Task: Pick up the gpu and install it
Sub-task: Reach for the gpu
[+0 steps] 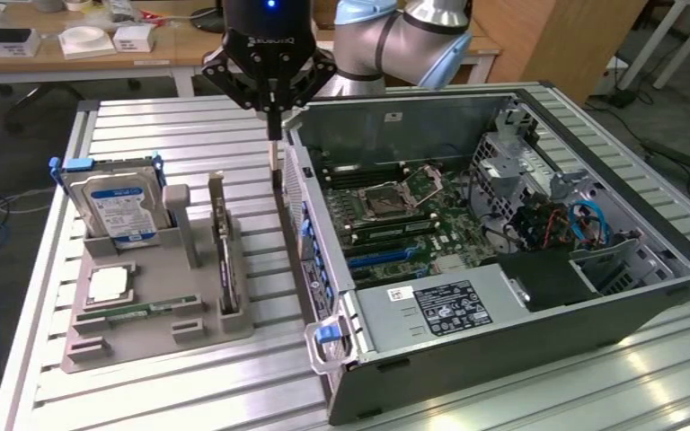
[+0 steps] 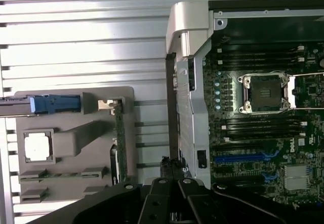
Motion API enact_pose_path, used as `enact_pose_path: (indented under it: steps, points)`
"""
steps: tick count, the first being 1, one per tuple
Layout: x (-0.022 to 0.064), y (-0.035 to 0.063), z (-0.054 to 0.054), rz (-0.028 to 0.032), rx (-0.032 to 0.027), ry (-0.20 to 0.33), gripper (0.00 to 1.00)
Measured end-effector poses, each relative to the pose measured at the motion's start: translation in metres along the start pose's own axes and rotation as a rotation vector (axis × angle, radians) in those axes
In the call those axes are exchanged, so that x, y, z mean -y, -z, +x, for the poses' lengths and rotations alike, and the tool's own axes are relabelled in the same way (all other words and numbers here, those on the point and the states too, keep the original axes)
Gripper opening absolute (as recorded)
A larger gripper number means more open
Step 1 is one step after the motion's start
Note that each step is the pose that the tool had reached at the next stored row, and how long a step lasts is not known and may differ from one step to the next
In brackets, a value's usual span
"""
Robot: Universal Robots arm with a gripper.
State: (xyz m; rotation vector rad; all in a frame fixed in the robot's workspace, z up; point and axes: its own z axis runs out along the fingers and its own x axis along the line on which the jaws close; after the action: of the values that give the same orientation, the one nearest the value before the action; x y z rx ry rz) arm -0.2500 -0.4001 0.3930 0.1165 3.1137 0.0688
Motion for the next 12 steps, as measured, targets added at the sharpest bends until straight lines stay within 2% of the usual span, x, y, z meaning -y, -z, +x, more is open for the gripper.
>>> enact_pose_path:
  steps: [12]
  points:
    - [0.0021, 0.0005, 0.023, 0.0000, 0.0000, 0.000, 0.12]
